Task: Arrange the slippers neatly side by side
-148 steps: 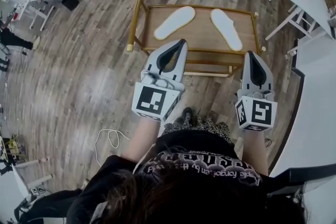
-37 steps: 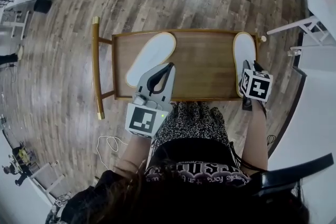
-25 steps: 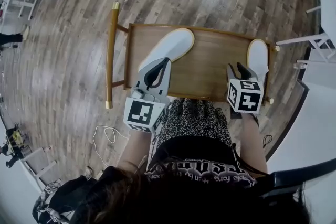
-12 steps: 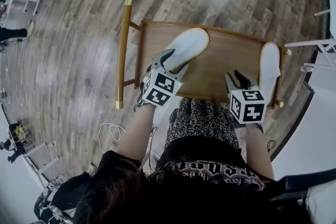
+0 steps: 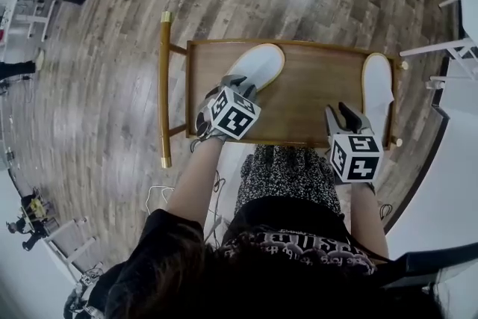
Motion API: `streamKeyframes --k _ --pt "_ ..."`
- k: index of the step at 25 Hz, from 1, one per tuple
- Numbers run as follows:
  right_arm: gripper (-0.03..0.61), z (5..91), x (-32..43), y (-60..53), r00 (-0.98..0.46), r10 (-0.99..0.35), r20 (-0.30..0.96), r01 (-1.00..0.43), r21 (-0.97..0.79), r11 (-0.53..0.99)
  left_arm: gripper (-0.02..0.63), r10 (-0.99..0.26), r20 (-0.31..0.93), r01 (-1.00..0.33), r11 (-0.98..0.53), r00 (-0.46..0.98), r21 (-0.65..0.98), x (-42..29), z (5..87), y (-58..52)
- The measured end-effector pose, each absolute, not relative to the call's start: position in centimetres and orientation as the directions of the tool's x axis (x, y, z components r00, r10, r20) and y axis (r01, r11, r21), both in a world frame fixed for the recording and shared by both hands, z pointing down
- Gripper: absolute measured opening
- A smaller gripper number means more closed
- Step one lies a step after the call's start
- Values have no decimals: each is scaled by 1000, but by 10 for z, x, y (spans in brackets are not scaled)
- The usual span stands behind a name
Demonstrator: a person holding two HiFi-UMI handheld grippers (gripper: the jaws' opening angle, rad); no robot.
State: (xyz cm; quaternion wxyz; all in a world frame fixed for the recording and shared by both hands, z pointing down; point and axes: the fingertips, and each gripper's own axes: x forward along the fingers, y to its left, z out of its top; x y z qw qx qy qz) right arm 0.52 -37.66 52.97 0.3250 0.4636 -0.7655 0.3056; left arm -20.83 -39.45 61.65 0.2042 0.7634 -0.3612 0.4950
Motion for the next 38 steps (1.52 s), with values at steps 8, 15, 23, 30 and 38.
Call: streamKeyframes --k 8,15,23,30,38 --pt "109 523 16 -380 -352 -557 752 -917 -157 367 18 -324 920 -797 -603 222 -20 -202 617 -391" --pt "91 516 33 -378 -326 -591 738 -927 -127 353 14 -329 906 -856 -512 268 68 -185 606 -390" --pt "91 510 59 -373 -302 -615 728 -939 -116 323 14 -340 838 -872 -399 427 283 -107 591 -392" --pt "91 507 95 -364 -254 -634 730 -958 -99 269 14 -330 787 -834 -393 521 387 -16 588 -401" --pt "91 511 129 -353 -210 -638 741 -972 -90 216 14 -403 724 -808 -75 561 584 37 590 -418"
